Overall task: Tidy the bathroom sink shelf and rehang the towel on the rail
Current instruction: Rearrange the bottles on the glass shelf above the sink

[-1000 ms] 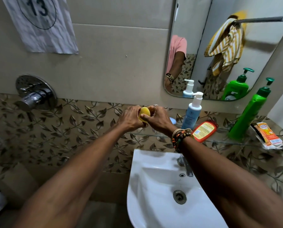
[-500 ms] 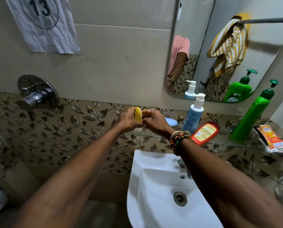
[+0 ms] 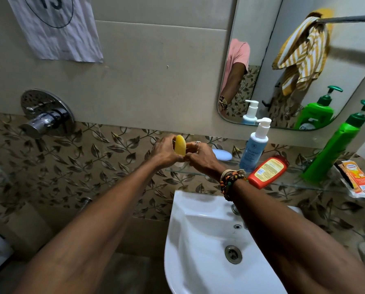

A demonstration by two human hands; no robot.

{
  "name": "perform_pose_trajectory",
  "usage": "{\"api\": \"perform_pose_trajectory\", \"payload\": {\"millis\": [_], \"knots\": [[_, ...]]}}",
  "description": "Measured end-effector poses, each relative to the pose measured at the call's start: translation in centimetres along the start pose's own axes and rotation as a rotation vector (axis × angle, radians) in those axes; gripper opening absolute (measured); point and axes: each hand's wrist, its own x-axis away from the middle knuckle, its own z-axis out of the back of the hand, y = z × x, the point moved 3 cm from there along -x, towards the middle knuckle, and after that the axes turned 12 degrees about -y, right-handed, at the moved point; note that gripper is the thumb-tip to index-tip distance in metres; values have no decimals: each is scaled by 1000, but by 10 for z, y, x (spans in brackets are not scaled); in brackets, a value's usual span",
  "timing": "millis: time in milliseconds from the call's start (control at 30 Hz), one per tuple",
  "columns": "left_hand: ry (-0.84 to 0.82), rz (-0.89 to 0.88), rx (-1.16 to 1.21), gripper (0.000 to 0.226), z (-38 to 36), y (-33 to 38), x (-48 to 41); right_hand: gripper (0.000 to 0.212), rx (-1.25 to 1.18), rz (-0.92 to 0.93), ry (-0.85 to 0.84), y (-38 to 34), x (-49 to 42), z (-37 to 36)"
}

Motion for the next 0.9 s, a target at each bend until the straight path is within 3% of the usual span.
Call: {"api": "perform_pose_trajectory", "payload": {"millis": [333, 533, 900], "knots": [[-117, 15, 68, 82, 4, 1, 1, 38, -6, -4, -15, 2, 0, -3], [-199, 21, 135, 58, 7, 1, -1, 35, -38, -24, -6, -1, 1, -5], [-243, 9, 201, 52, 4, -4, -6, 28, -20, -48, -18, -2, 2, -6]]}}
